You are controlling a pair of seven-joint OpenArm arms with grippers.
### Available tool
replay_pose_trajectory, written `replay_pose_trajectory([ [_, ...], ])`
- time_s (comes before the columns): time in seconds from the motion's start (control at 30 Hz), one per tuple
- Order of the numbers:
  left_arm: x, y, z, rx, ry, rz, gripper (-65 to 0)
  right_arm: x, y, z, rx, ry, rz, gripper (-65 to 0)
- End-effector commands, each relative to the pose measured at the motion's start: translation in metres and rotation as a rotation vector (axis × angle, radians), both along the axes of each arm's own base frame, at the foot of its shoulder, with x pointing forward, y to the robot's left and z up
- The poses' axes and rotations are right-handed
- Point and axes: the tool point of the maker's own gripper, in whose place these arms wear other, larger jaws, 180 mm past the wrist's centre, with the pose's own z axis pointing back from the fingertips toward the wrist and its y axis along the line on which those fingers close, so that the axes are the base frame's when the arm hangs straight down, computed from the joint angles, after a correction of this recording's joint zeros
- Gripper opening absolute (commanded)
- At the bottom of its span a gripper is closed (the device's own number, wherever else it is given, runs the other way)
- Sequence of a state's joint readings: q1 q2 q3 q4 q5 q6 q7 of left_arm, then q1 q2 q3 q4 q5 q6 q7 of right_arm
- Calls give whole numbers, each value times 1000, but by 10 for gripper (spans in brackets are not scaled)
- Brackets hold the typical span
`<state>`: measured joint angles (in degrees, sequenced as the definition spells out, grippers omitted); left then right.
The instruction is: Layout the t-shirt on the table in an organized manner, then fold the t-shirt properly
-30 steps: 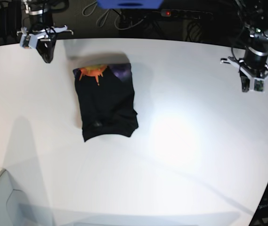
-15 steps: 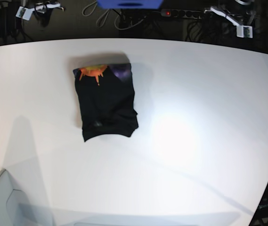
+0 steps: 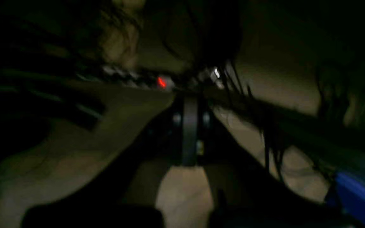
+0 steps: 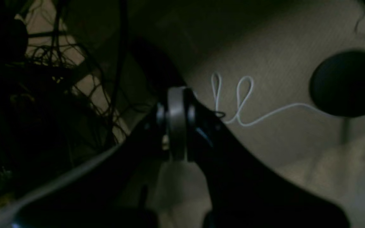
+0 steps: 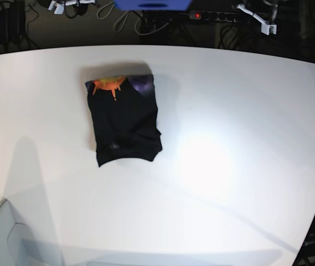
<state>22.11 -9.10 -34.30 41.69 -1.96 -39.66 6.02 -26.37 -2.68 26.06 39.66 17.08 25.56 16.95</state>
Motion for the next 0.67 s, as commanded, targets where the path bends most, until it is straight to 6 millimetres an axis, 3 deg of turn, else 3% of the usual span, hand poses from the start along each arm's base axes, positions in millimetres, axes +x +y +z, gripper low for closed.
replay_pose_trajectory([
  [0.0, 2, 2, -5, -11, -7, 7, -650, -5, 1, -2, -5, -10, -2, -650],
  [0.07, -4, -9, -22, -52, 9, 41, -650, -17, 6, -8, -30, -30, -29, -650],
  [0.17, -9, -17, -32, -78, 0, 87, -650, -40, 12, -11, -84, -29, -76, -650],
  [0.3, -21, 1, -48, 147, 65, 27, -650, -67, 15, -22, -244, 111, 7, -650],
  [0.47, -17, 7, -58, 316, 127, 7, -650, -80, -3, -25, -520, 308, 255, -650],
  [0.63, -12, -19, -64, 285, 150, 1, -650, -81, -8, -23, -591, 337, 326, -650],
])
